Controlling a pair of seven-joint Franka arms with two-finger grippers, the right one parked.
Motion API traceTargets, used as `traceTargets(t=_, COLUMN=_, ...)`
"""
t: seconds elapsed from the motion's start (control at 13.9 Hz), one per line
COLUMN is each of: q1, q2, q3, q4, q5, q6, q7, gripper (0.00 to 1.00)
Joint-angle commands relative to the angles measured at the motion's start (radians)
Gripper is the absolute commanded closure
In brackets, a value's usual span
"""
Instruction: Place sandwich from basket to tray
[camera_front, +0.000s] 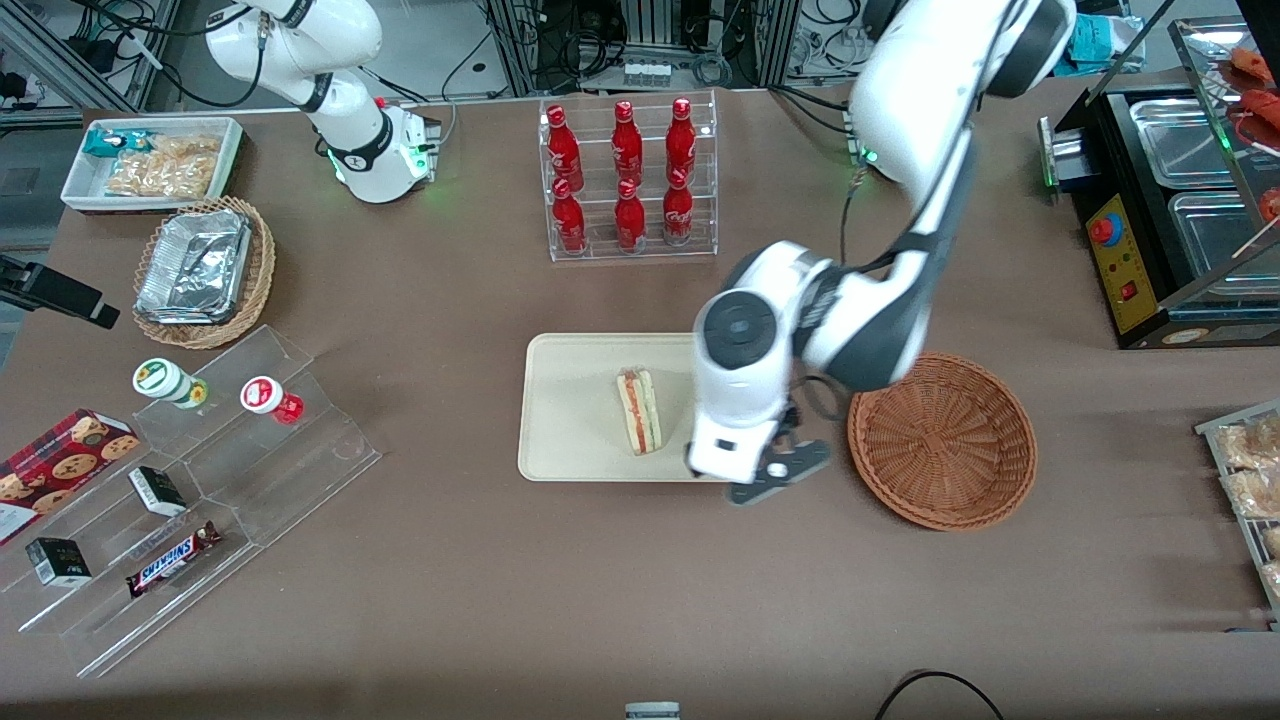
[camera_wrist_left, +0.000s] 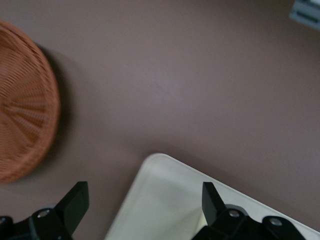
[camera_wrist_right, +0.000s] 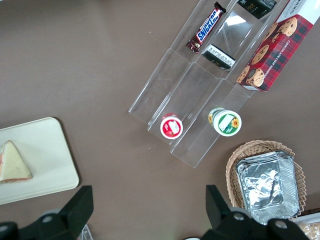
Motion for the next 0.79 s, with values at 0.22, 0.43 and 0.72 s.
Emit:
traceTargets(t=0.22, q1=0.232, q2=-0.286, q3=-0.007, q4=-0.245, q5=-0.008, q6=-0.139, q7=0.440, gripper=0.00)
traceTargets(t=0.43, q1=0.321, q2=-0.350, q3=-0.006, q4=-0.239, q5=-0.041, q6=-0.224, q7=0.610, gripper=0.00)
traceTargets(t=0.72, q1=0.402, q2=-0.380, q3=-0.007, q4=-0.184, q5=-0.070, q6=-0.382, q7=0.758, gripper=0.00)
